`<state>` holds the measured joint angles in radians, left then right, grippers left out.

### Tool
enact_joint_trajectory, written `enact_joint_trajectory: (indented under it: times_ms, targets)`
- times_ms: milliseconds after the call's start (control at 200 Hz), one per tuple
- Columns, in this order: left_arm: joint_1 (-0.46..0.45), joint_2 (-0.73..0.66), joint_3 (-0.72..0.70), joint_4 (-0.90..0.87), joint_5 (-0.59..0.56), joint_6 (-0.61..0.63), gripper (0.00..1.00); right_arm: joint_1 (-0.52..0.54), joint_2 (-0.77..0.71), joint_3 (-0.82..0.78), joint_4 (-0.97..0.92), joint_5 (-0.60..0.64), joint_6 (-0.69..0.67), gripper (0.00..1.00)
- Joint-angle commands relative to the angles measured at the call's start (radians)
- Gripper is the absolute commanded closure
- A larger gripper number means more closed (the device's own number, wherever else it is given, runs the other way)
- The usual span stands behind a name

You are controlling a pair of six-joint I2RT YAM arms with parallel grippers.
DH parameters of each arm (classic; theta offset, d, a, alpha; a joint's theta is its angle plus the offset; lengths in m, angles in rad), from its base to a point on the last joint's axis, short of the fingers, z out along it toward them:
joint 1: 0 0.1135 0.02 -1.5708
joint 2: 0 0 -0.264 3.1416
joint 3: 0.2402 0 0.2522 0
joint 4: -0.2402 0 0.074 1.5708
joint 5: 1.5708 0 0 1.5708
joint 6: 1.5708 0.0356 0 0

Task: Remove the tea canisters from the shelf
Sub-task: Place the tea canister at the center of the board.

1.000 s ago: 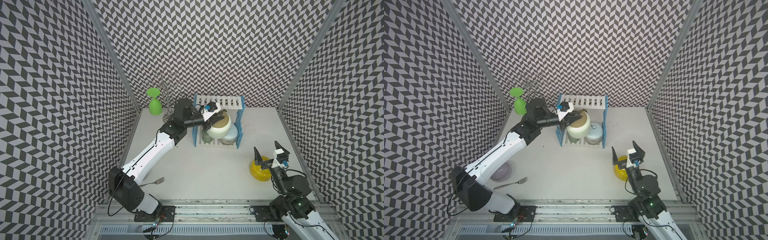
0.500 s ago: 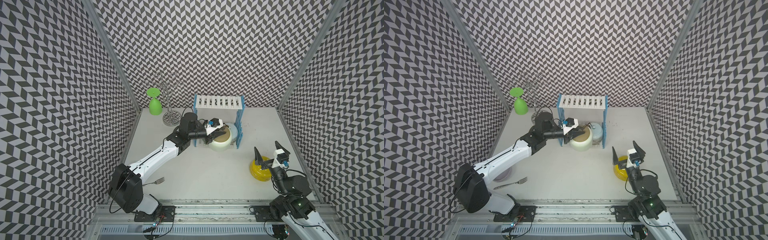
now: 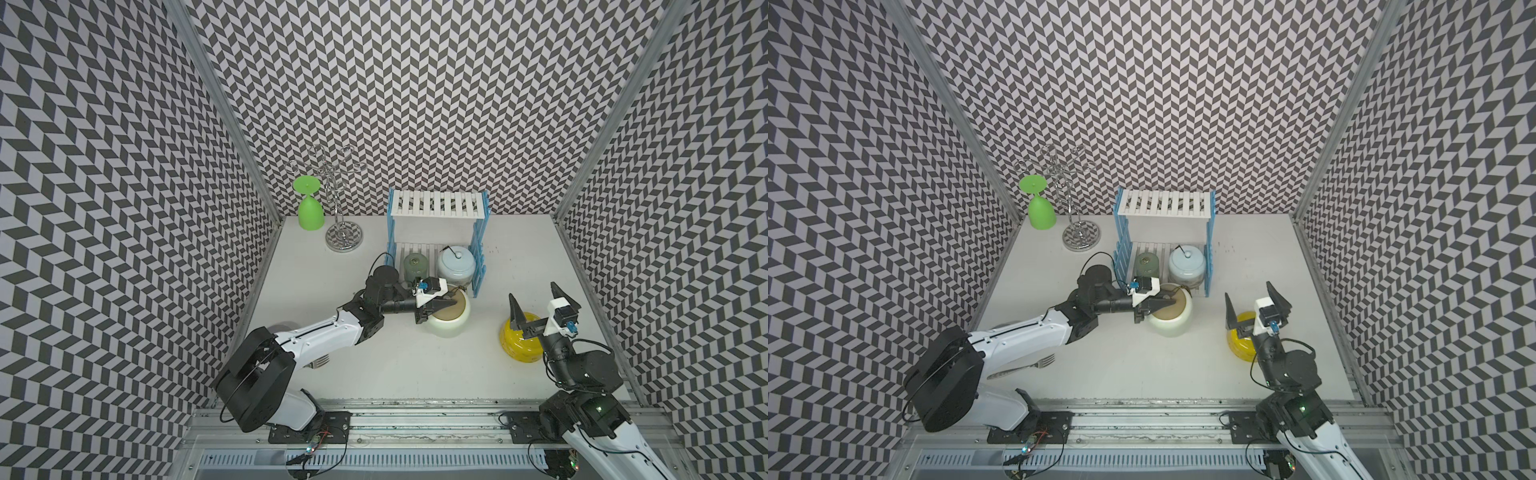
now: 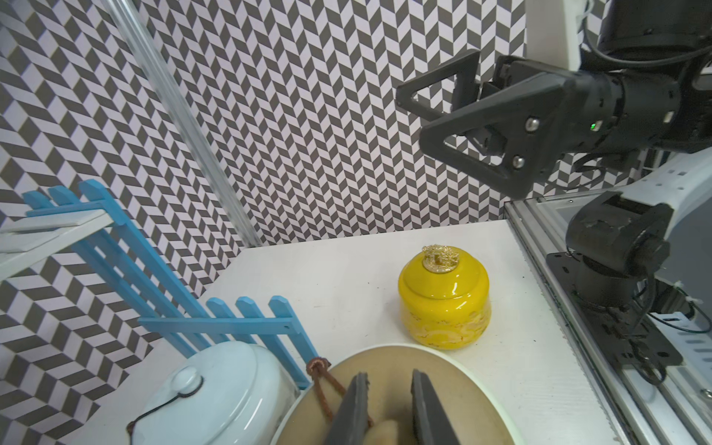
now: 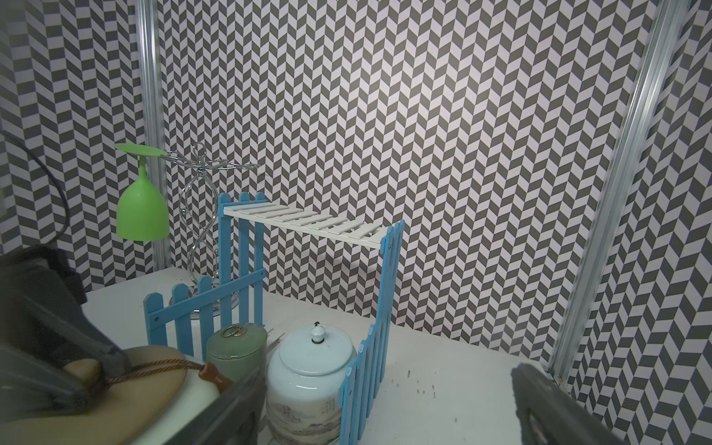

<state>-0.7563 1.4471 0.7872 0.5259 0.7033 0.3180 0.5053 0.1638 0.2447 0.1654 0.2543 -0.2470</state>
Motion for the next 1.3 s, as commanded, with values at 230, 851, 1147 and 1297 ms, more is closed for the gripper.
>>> enact_joint_trajectory:
  times_ms: [230,851,1147,1297]
  targets:
    - [-0.094,0.002,-0.044,0.349,-0.082,-0.038,1.0,-0.007,-0.012,-0.007,0.048,0.001,-0.003,0.0]
    - [-0.162,0.154,-0.044,0.358,-0.168,-0.022,1.0,-0.008,-0.037,-0.01,0.051,0.003,-0.002,0.0]
    - [-0.19,0.215,-0.033,0.382,-0.177,-0.023,1.0,-0.01,-0.038,-0.01,0.052,0.005,-0.002,0.0]
    - [-0.199,0.241,-0.018,0.396,-0.188,-0.027,1.0,-0.011,-0.04,-0.01,0.052,0.006,-0.002,0.0]
